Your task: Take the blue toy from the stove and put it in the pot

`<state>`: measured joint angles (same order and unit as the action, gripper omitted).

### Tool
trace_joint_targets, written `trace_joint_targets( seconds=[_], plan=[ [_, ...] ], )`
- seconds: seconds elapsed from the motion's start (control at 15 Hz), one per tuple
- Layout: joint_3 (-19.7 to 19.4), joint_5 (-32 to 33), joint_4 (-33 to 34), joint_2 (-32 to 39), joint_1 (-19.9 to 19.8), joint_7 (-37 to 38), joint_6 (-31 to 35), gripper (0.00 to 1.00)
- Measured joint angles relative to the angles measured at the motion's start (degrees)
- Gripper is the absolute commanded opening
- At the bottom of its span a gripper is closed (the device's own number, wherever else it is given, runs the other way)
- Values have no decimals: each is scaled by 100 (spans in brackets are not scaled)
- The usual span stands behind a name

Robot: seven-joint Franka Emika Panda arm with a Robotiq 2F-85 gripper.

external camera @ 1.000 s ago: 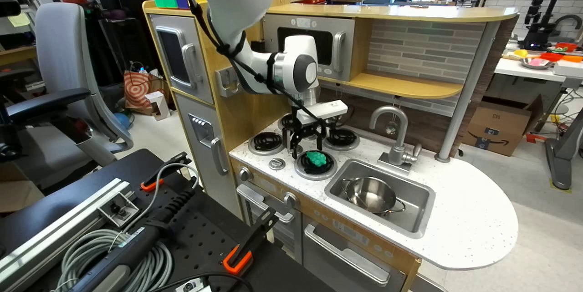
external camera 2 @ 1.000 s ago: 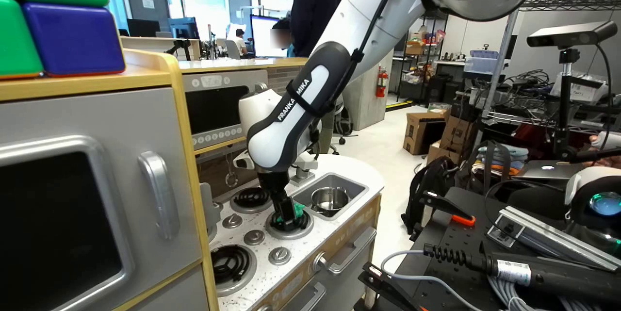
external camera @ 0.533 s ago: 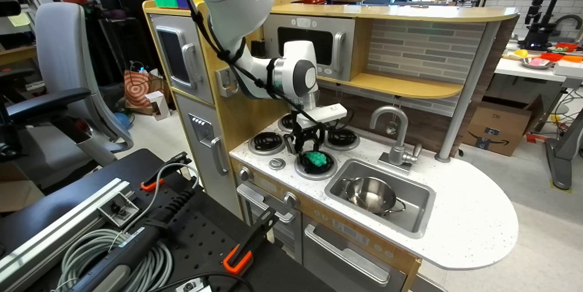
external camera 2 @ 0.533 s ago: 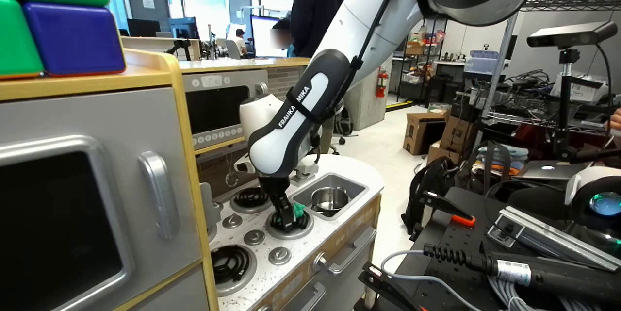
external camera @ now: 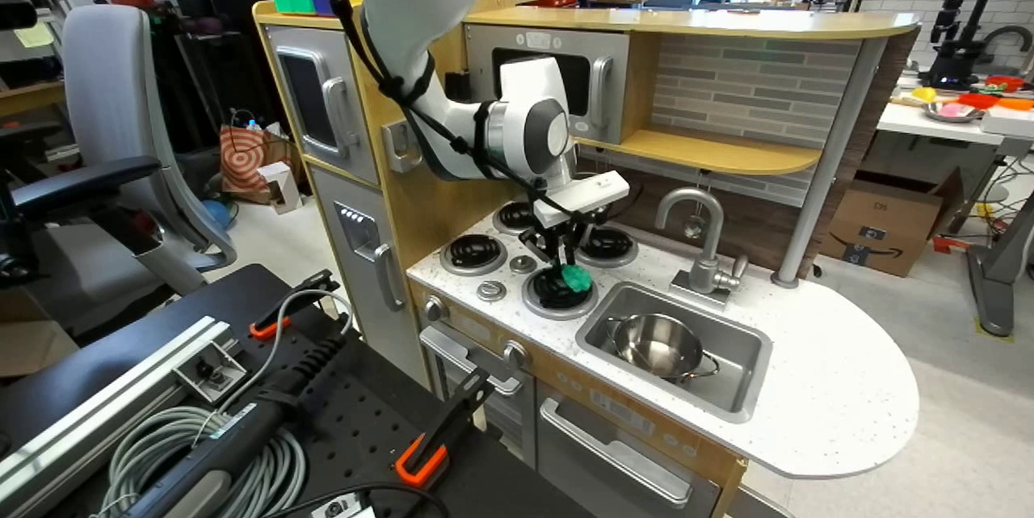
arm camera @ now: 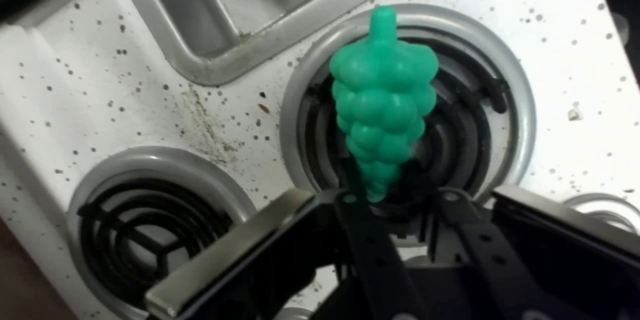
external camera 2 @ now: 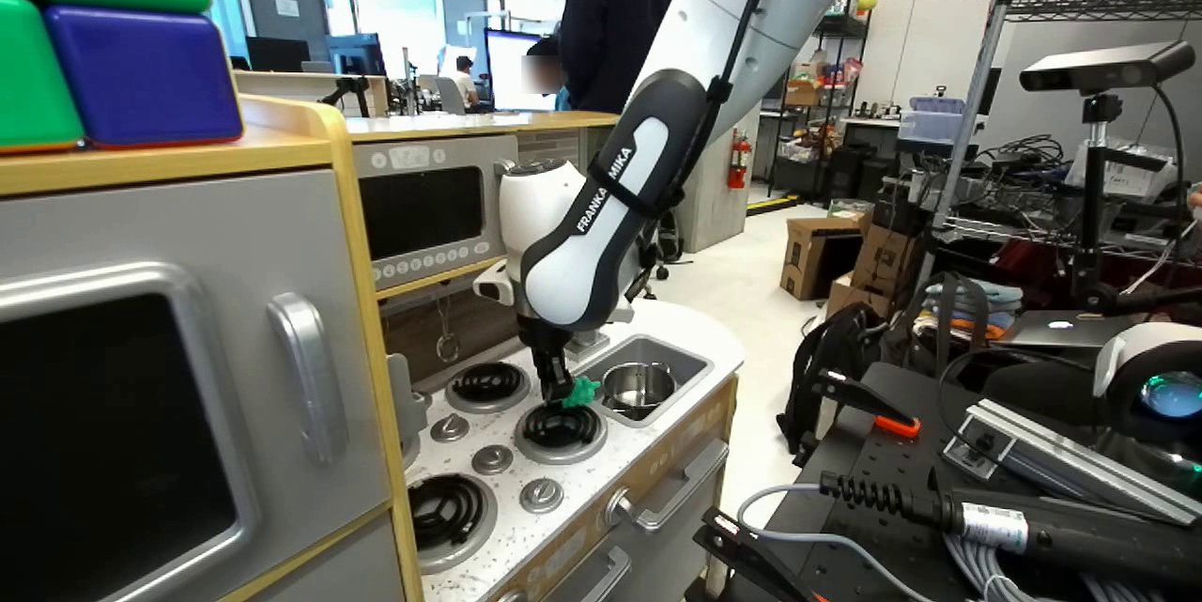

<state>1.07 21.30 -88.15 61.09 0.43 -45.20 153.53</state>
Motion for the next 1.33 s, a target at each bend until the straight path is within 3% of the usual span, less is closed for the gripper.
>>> trace_joint_targets(
  seconds=[0.27,0.53,0.93,1.33],
  plan=[
    [-348,65,-611,-420,-10,411,562,6],
    [-632,49,-699,-544,-88,962,532,6],
    [-756,-25,583,38,-441,1532,-600,6],
    [-815,-17,1890,871,-444,1742,-1894,6]
  ],
)
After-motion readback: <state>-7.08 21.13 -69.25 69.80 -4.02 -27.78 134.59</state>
